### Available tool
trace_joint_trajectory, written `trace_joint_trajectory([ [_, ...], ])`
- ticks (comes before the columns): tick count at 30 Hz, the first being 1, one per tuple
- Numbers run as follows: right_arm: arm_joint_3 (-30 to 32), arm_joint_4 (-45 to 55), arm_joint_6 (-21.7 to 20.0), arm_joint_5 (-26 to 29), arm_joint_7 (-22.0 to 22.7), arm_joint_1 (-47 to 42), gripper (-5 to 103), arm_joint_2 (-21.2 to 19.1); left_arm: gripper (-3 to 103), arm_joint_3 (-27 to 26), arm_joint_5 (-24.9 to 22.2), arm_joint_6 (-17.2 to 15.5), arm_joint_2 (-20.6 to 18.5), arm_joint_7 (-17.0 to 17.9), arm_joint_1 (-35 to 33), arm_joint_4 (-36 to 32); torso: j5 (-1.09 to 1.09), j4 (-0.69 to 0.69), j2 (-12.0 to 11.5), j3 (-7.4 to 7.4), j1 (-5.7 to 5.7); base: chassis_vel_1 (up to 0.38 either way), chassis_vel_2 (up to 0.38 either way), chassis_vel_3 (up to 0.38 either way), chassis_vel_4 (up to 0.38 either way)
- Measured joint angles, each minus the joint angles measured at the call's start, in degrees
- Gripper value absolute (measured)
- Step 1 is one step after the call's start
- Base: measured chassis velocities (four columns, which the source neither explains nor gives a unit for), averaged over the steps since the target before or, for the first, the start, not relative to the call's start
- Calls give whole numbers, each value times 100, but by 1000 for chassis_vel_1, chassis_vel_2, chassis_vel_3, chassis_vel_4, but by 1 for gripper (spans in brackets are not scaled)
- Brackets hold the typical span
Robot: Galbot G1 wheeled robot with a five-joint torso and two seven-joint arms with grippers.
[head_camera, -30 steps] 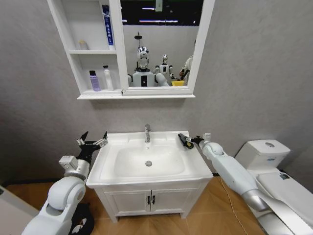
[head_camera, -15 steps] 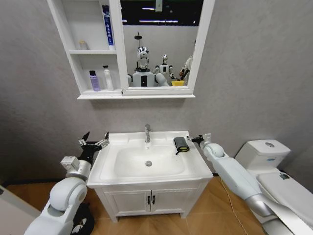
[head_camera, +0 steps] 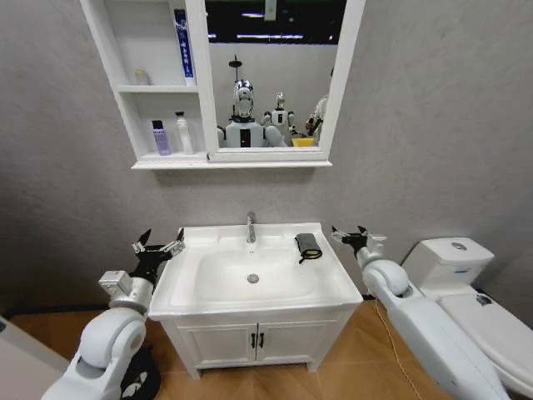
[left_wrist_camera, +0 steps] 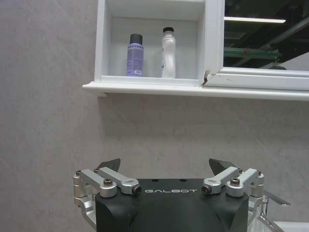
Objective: Move facial cleanser and shampoo from washbasin to cabinet, then wipe washbasin with towel.
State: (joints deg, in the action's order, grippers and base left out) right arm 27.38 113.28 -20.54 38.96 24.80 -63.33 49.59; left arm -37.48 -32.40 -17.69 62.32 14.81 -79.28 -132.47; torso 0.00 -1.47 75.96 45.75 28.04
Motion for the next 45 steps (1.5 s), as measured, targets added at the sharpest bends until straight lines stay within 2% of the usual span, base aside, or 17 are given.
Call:
trace_joint_trajectory([
  [2,296,740,8,-151,222,-640,100,123,100,-22,-50,-23,0,12,-131,-81,0,2,0,0,0,0,0,0,0],
  [6,562,1352,-2,-491,274,-1249,100,339,100,-25,-99,-33,31,43,-236,-135,-1,3,0,0,0,0,0,0,0],
  [8,787,1715,31,-860,270,-1743,100,634,100,-27,-138,-40,62,64,-300,-172,-2,3,0,0,0,0,0,0,0],
  [10,963,1940,146,-1254,204,-2246,100,1092,100,-25,-201,-62,76,62,-334,-197,0,1,0,0,-1,0,0,0,0],
  [11,963,1940,146,-1254,204,-2246,100,1092,100,-25,-201,-62,76,62,-334,-197,0,1,0,0,-1,0,0,0,0],
  [13,1109,2116,307,-1763,129,-2743,100,1510,100,14,-162,-71,71,-37,-341,-199,1,0,0,0,-1,0,0,0,0],
  [19,1384,2708,40,-1666,149,-3004,100,1572,100,71,32,9,115,-253,-341,-147,-2,3,0,1,0,0,0,0,0],
  [25,1473,3026,-50,-1556,166,-3214,100,1596,100,56,77,98,111,-452,-348,-151,0,2,-1,2,2,23,-19,-26,21],
  [33,1389,3048,-80,-1495,213,-3316,100,1681,100,56,77,99,119,-475,-378,-195,0,0,-1,1,2,124,-125,-142,141],
  [45,1202,3015,-88,-1557,204,-3383,100,1842,100,77,243,112,277,-473,-596,-394,1,1,-1,1,0,266,-251,-260,253],
])
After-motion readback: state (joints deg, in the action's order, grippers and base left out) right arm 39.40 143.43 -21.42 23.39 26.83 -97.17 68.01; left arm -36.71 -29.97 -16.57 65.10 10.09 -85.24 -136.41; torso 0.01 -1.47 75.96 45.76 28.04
